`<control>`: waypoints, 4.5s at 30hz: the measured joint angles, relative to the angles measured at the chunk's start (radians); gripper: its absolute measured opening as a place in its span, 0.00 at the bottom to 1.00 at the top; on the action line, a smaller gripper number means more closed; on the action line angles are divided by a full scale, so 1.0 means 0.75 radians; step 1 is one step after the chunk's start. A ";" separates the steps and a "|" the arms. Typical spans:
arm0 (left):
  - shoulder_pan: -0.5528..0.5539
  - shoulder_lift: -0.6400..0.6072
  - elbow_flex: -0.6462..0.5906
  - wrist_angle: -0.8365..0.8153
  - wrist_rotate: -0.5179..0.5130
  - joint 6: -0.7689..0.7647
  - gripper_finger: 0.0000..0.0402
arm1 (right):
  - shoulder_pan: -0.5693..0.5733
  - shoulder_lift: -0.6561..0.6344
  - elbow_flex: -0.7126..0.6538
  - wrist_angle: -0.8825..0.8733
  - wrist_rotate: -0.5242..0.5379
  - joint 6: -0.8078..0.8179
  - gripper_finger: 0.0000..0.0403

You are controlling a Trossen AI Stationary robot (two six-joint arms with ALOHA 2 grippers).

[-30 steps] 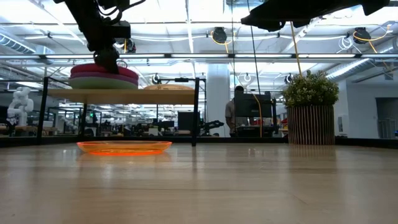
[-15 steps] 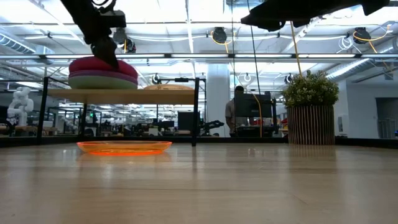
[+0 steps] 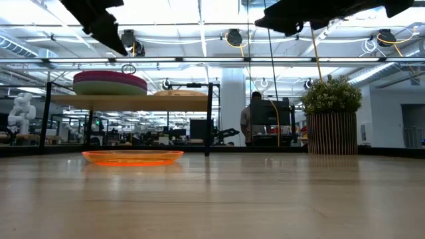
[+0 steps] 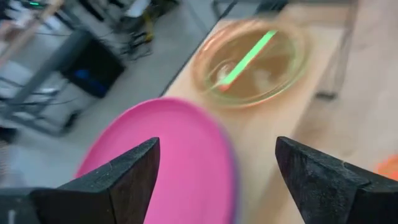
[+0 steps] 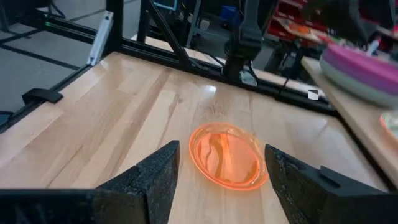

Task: Place and stack plates onto a shelf
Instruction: Stack the transparent orange plate on top of the transparent green plate on the shelf

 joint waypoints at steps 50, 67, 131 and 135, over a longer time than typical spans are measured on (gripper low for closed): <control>-0.539 0.041 0.000 0.110 0.148 -0.243 0.80 | -0.209 1.175 0.661 0.005 -0.162 -0.841 0.35; -0.538 0.041 -0.001 0.111 0.147 -0.260 0.80 | -0.229 1.200 0.658 0.009 -0.260 -0.845 0.04; -0.548 0.041 -0.001 0.130 0.147 -0.260 0.80 | -0.074 0.888 0.650 -0.179 0.036 -0.945 0.00; -0.548 0.041 -0.001 0.131 0.147 -0.260 0.80 | -0.030 0.813 0.652 -0.226 0.116 -0.971 0.00</control>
